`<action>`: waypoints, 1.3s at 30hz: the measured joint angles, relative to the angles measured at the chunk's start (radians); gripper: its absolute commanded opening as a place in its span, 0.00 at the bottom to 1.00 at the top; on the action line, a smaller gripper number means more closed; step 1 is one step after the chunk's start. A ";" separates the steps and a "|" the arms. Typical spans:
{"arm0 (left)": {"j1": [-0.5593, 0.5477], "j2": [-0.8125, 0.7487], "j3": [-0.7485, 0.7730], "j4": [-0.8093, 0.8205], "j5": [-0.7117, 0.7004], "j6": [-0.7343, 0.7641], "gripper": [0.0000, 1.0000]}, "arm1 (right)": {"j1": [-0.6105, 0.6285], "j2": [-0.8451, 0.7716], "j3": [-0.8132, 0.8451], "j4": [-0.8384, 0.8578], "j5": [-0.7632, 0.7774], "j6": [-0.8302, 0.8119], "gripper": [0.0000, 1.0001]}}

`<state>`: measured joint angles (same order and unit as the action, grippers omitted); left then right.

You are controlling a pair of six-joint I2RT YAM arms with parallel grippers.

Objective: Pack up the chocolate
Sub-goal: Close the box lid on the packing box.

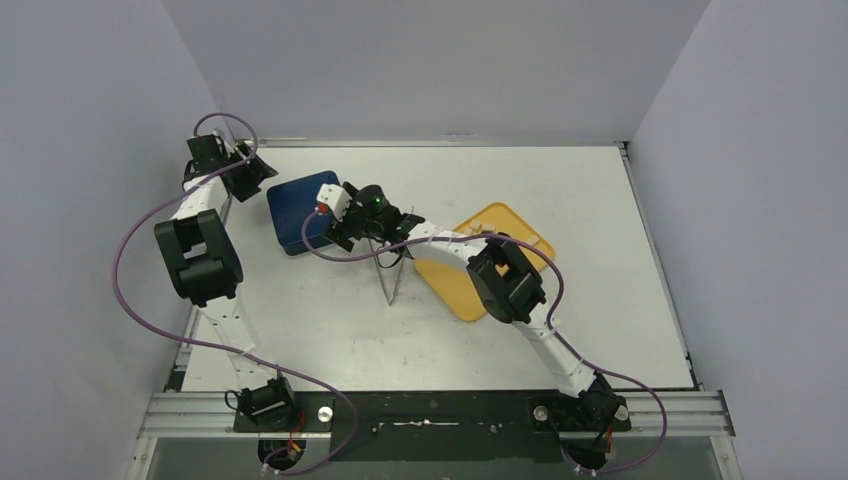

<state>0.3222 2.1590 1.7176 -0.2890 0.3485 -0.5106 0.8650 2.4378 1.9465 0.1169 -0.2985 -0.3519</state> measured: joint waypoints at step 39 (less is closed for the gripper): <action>-0.008 0.000 0.000 0.000 -0.001 0.000 0.63 | 0.032 0.029 -0.027 0.106 0.101 -0.021 0.66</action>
<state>0.3138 2.1590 1.7176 -0.2890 0.3477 -0.5110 0.8974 2.4668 1.9198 0.2234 -0.1978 -0.3729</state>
